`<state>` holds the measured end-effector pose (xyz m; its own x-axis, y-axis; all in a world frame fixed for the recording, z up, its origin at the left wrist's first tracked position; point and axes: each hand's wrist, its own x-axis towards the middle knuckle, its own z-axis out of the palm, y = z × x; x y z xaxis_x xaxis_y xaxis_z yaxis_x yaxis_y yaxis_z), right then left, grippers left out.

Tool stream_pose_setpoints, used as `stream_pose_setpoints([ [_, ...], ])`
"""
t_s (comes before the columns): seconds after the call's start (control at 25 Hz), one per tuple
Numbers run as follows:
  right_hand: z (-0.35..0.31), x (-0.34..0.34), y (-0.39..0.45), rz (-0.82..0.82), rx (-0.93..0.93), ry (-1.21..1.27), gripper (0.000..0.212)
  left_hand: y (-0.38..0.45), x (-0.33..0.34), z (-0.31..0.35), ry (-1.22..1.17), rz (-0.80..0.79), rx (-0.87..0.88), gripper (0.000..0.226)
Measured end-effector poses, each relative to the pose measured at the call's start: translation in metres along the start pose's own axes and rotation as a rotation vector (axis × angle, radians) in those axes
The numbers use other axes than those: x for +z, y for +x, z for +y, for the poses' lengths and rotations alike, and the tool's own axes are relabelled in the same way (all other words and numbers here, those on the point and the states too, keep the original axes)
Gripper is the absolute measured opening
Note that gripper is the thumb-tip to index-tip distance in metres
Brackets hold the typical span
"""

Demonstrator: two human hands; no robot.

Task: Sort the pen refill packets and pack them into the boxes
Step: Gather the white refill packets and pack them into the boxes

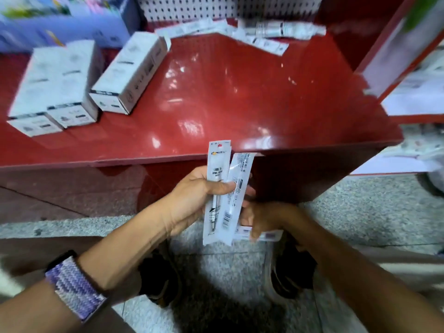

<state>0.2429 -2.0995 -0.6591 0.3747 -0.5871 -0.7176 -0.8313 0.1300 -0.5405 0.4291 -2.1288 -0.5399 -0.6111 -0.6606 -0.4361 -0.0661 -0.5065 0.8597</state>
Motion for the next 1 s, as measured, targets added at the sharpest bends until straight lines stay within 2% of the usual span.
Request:
stream_pose_setpoints([
  [0.04, -0.011, -0.028, -0.028, 0.008, 0.005, -0.108, 0.024, -0.004, 0.001, 0.016, 0.005, -0.016, 0.033, 0.024],
  [0.08, -0.021, -0.053, -0.058, 0.033, 0.019, -0.192, 0.023, -0.007, 0.001, 0.031, 0.005, -0.031, 0.066, 0.024],
  [0.16, -0.044, -0.092, -0.123, 0.119, 0.012, -0.192, 0.027, -0.011, 0.000, 0.061, -0.007, -0.015, 0.142, 0.025],
  [0.2, -0.050, -0.108, -0.147, 0.184, -0.032, -0.084, 0.024, -0.010, -0.003, 0.074, -0.024, 0.026, 0.184, 0.024],
  [0.28, -0.063, -0.130, -0.181, 0.283, -0.162, 0.308, 0.017, -0.003, -0.008, 0.098, -0.045, 0.136, 0.257, 0.023],
  [0.36, -0.073, -0.145, -0.182, 0.413, -0.287, 0.603, 0.028, 0.007, -0.012, 0.116, -0.011, 0.231, 0.290, 0.024],
  [0.52, -0.124, -0.166, -0.141, 0.661, -0.428, 0.889, 0.008, 0.023, -0.011, 0.142, -0.041, 0.246, 0.271, 0.028],
  [0.6, -0.146, -0.180, -0.119, 0.740, -0.458, 0.883, 0.001, 0.030, -0.013, 0.156, -0.153, 0.223, 0.288, 0.026],
  [0.68, -0.160, -0.192, -0.103, 0.840, -0.488, 0.838, 0.003, 0.037, -0.019, 0.166, -0.234, 0.190, 0.300, 0.022],
  [0.8, -0.165, -0.203, -0.081, 1.002, -0.494, 0.472, 0.016, 0.051, -0.025, 0.169, -0.145, 0.207, 0.367, 0.012],
  [0.88, -0.168, -0.208, -0.071, 0.977, -0.499, 0.306, 0.019, 0.064, -0.026, 0.172, -0.121, 0.255, 0.392, 0.014],
  [0.92, -0.171, -0.211, -0.070, 0.937, -0.511, 0.346, 0.026, 0.071, -0.029, 0.176, -0.159, 0.265, 0.404, 0.018],
  [1.0, -0.173, -0.222, -0.070, 0.911, -0.568, 0.614, 0.043, 0.084, -0.038, 0.188, -0.237, 0.306, 0.467, 0.021],
])
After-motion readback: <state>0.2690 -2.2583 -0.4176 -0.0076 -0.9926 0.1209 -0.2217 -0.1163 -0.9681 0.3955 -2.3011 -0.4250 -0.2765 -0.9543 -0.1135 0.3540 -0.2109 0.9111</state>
